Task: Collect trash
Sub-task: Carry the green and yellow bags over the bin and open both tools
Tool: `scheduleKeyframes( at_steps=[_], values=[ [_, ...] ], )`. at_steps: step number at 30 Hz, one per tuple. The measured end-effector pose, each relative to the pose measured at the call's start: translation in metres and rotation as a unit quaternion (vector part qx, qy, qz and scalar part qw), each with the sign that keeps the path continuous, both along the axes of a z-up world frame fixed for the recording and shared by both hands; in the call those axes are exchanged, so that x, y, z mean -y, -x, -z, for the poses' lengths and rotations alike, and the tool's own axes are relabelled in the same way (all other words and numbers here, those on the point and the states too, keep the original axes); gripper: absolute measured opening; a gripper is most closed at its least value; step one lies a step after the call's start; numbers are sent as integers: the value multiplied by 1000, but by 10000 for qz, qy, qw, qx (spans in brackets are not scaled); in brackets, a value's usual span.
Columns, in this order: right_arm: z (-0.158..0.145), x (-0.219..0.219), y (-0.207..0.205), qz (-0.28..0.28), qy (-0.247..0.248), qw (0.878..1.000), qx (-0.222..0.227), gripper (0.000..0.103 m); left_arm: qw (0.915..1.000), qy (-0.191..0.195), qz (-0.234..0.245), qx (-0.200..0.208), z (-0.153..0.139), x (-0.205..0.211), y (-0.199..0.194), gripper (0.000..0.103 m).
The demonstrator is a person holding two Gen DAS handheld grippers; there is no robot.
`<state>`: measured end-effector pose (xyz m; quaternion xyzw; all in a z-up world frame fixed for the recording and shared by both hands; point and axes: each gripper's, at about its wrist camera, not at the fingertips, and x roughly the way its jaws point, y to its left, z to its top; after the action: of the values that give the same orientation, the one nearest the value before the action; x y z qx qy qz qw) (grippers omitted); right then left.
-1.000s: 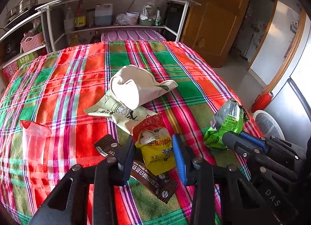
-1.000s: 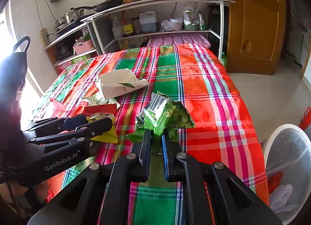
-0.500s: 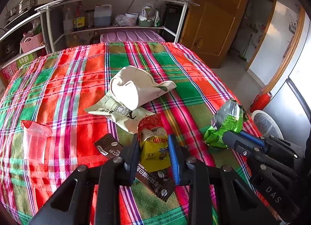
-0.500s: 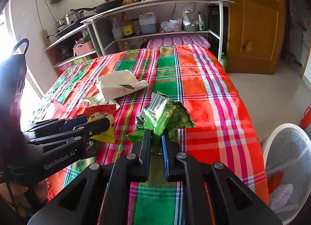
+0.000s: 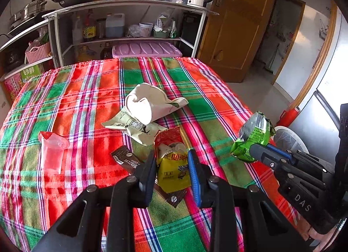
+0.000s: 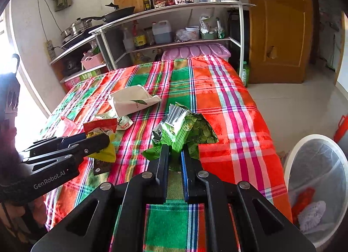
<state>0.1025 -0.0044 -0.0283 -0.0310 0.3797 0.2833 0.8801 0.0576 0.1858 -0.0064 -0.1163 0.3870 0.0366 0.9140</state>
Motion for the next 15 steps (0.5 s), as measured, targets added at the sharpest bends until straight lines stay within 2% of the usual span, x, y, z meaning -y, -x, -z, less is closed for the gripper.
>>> scheduleKeyframes(
  at_steps=[9, 15],
  values=[
    [-19, 26, 17, 177, -161, 9995, 212, 10, 9994, -100, 173, 283, -25, 23, 15, 29],
    [-28, 59, 26, 437, -229, 9982, 335, 10, 9977, -202, 461, 444, -39, 50, 17, 30]
  ],
)
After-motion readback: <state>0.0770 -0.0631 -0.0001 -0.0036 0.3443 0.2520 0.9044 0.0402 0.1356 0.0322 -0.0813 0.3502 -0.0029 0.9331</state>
